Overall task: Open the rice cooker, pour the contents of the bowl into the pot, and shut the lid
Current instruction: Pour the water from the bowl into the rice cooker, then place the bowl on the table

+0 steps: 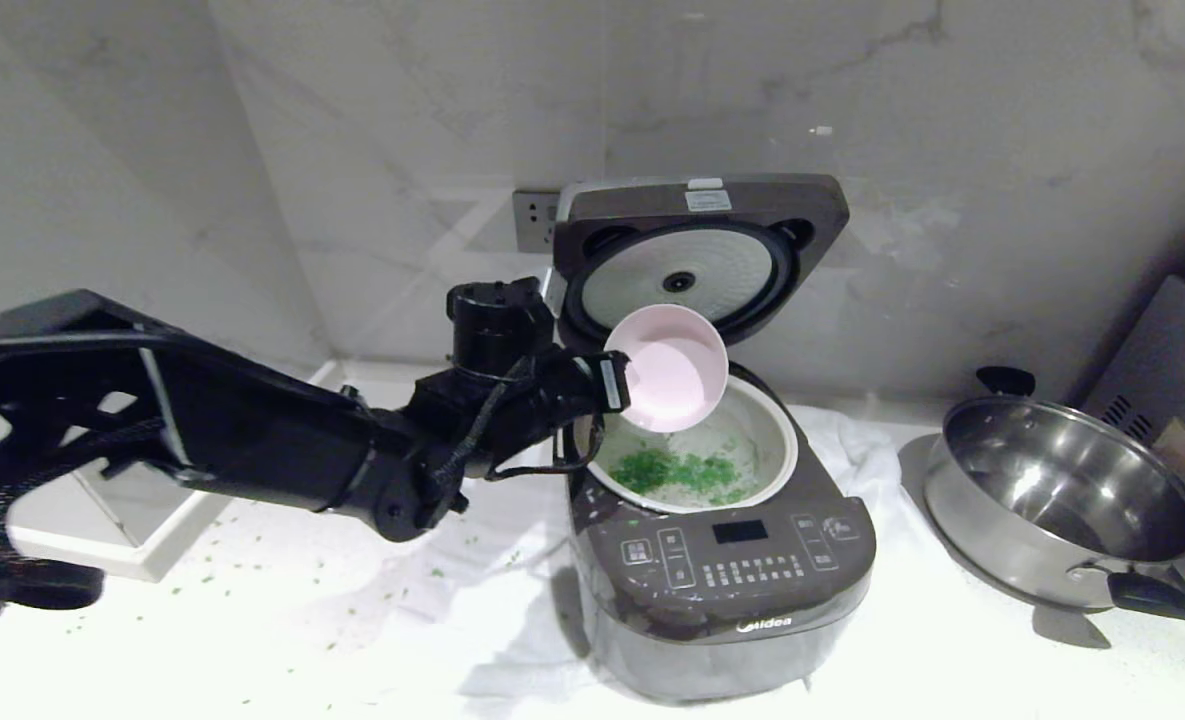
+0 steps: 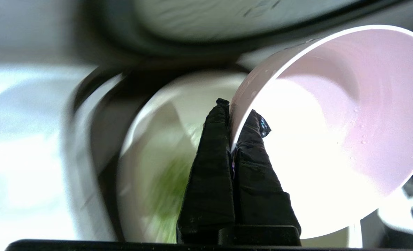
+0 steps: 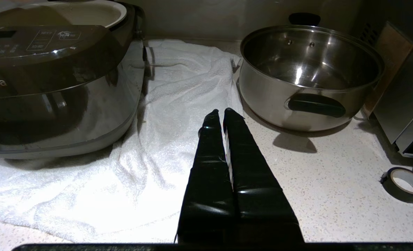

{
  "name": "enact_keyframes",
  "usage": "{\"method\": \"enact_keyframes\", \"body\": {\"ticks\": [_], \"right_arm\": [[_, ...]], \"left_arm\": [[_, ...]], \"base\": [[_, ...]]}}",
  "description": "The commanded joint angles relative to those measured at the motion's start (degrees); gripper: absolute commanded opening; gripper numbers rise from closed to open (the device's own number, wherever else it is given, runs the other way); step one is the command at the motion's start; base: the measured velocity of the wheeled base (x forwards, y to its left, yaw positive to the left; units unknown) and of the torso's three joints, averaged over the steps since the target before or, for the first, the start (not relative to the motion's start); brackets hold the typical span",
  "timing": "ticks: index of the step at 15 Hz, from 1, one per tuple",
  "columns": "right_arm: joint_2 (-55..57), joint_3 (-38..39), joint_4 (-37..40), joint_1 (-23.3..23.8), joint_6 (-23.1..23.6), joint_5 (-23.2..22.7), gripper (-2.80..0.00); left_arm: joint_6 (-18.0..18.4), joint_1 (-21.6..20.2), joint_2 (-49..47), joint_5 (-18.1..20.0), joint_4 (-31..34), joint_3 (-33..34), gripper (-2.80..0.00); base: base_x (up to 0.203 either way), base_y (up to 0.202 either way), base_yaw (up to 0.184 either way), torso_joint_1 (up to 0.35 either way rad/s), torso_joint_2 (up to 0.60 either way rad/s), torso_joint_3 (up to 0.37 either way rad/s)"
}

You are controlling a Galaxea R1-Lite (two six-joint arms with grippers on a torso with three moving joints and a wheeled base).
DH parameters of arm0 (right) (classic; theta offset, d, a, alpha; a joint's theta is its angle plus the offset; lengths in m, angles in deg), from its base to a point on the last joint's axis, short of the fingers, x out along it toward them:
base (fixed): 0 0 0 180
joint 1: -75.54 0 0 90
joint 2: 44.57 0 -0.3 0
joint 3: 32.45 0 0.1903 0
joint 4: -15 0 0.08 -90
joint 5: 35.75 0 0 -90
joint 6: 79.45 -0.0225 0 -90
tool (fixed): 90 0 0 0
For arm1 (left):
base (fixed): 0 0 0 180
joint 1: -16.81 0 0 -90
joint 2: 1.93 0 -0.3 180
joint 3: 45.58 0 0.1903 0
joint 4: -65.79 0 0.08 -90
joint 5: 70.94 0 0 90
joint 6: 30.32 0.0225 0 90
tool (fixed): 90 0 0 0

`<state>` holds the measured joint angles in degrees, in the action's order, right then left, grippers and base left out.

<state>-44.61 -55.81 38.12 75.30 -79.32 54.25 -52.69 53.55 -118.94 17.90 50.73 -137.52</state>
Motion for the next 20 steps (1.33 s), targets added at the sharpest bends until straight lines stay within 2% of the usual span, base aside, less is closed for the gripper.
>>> {"method": "enact_keyframes", "body": {"ticks": [1, 3, 5, 6, 9, 12, 16, 20], "right_arm": [[-0.04, 0.09, -0.04, -0.02, 0.04, 0.0, -2.8], [0.05, 0.09, -0.02, -0.02, 0.04, 0.0, -2.8], [-0.04, 0.09, -0.02, -0.02, 0.04, 0.0, -2.8], [0.05, 0.09, -0.11, -0.02, 0.04, 0.0, -2.8], [-0.02, 0.09, -0.1, -0.02, 0.04, 0.0, -2.8], [-0.04, 0.09, -0.08, -0.02, 0.04, 0.0, -2.8], [0.05, 0.09, -0.06, -0.02, 0.04, 0.0, -2.8], [-0.04, 0.09, -0.11, -0.02, 0.04, 0.0, -2.8]], "left_arm": [[0.05, -1.4, 8.91, 0.12, 17.06, -0.64, -2.8], [-0.33, -3.32, 12.49, 0.64, 28.34, -1.58, -2.8], [-0.41, -5.51, 16.36, 0.82, 33.67, -0.71, -2.8], [-0.34, -6.47, 18.4, 1.14, 38.57, -0.19, -2.8], [-0.15, -10.07, 22.22, 4.27, 54.76, 0.11, -2.8], [-0.52, -16.38, 23.54, 5.15, 60.55, 0.43, -2.8], [0.32, -23.07, 22.19, 7.24, 76.34, 1.01, -2.8], [0.33, -29.34, 17.84, 7.42, 77.53, 2.1, -2.8]], "base": [[0.0, 0.0, 0.0, 0.0, 0.0, 0.0], [0.0, 0.0, 0.0, 0.0, 0.0, 0.0], [0.0, 0.0, 0.0, 0.0, 0.0, 0.0], [0.0, 0.0, 0.0, 0.0, 0.0, 0.0], [0.0, 0.0, 0.0, 0.0, 0.0, 0.0], [0.0, 0.0, 0.0, 0.0, 0.0, 0.0], [0.0, 0.0, 0.0, 0.0, 0.0, 0.0], [0.0, 0.0, 0.0, 0.0, 0.0, 0.0]]}}
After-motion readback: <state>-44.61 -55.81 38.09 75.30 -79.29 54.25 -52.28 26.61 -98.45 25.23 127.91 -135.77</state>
